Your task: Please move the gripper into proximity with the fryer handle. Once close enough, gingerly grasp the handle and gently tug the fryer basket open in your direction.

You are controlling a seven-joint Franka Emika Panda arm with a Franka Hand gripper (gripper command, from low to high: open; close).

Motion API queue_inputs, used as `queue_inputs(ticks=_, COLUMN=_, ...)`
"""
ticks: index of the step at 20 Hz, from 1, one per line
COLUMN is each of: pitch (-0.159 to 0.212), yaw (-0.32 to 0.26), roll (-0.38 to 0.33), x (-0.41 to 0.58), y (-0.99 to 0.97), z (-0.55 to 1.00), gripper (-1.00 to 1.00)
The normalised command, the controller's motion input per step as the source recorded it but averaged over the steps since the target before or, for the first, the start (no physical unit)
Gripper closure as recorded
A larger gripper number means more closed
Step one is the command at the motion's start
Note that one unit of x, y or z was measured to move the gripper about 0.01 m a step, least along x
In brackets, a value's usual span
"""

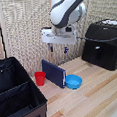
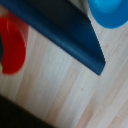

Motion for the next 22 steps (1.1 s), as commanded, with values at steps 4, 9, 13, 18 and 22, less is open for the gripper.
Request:
queue_inputs(ticks=4, pitch=-0.002, yaw=-0.171, roll=-0.375, x=0.121, y=-0.16, z=-0.10, gripper=-1.00)
queue_inputs(ticks=9, pitch=0.001, yaw=-0.150, roll=-0.375, x=0.091, y=-0.19, z=-0.14, gripper=-1.00)
queue_inputs(ticks=13, pitch=0.004, yaw=-0.113, roll=-0.375, x=0.099, y=-0.34, z=-0.11, gripper=-1.00)
queue_inputs(ticks=18, pitch=0.000, yaw=-0.029, roll=-0.364, x=0.038, y=-0.60, z=-0.13, gripper=-1.00)
queue_inputs(ticks=22, pitch=-0.016, yaw=0.002, roll=-0.355, x=0.000, y=-0.67, z=-0.17, gripper=-1.00)
